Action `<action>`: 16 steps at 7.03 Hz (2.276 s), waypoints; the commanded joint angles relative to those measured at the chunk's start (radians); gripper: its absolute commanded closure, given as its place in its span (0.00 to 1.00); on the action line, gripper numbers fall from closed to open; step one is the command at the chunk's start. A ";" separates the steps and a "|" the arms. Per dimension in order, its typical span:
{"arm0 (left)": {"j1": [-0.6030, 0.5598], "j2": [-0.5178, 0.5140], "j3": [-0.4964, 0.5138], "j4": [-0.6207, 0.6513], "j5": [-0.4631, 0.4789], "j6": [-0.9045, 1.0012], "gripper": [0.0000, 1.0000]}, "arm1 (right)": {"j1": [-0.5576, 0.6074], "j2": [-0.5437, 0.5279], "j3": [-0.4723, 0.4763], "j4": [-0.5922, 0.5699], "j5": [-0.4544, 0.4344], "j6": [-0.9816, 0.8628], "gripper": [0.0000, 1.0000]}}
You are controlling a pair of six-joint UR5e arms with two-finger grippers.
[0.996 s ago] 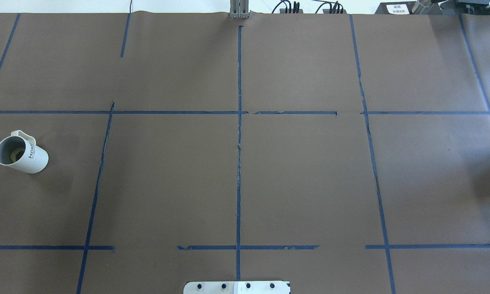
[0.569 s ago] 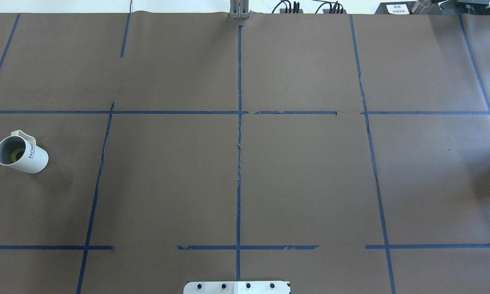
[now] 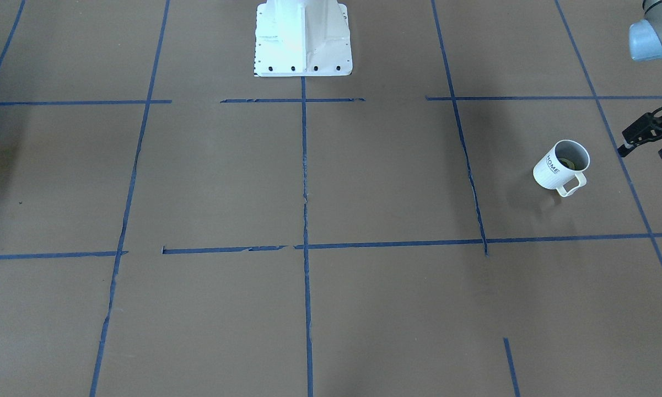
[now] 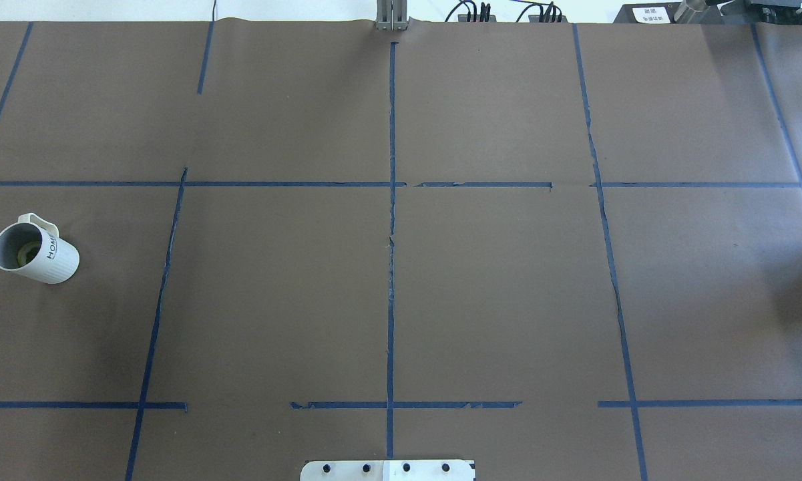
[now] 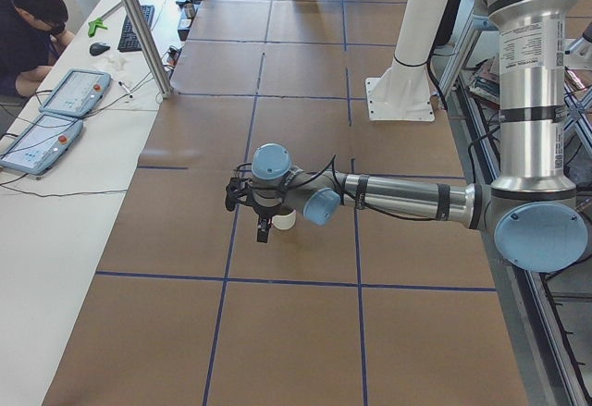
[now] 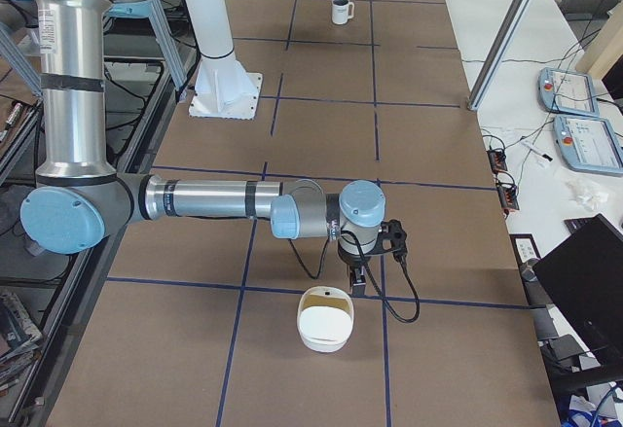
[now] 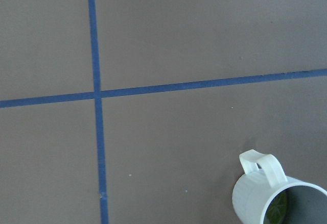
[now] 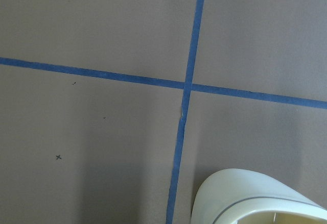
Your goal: Left arm hands cup to right arm to dump lemon
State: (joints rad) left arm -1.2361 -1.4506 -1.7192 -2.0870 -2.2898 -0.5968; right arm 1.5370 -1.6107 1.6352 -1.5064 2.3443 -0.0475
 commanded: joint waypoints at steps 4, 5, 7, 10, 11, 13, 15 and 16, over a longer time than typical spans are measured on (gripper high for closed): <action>0.161 0.015 0.021 -0.100 0.039 -0.245 0.06 | 0.000 0.000 0.000 0.000 0.000 0.000 0.00; 0.162 0.016 0.021 -0.100 0.041 -0.244 0.09 | 0.000 0.000 -0.001 0.000 0.000 -0.002 0.00; 0.162 0.027 0.020 -0.100 0.041 -0.244 0.57 | 0.000 0.000 0.000 0.000 0.000 0.000 0.00; 0.164 0.026 -0.003 -0.102 0.073 -0.233 0.99 | 0.000 0.000 0.002 0.000 0.000 0.002 0.00; 0.167 0.021 -0.005 -0.100 0.076 -0.233 1.00 | 0.000 0.000 0.002 0.000 0.001 0.002 0.00; 0.167 0.025 -0.060 -0.093 0.073 -0.233 1.00 | 0.000 0.002 0.002 0.000 0.001 0.000 0.00; 0.152 0.013 -0.106 -0.064 0.067 -0.233 1.00 | 0.000 0.003 -0.003 0.065 0.000 -0.003 0.00; 0.152 -0.051 -0.121 0.050 0.062 -0.233 1.00 | -0.001 -0.003 -0.003 0.145 0.000 0.000 0.00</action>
State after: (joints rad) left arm -1.0822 -1.4497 -1.8200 -2.1317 -2.2224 -0.8295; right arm 1.5367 -1.6090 1.6338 -1.4406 2.3445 -0.0488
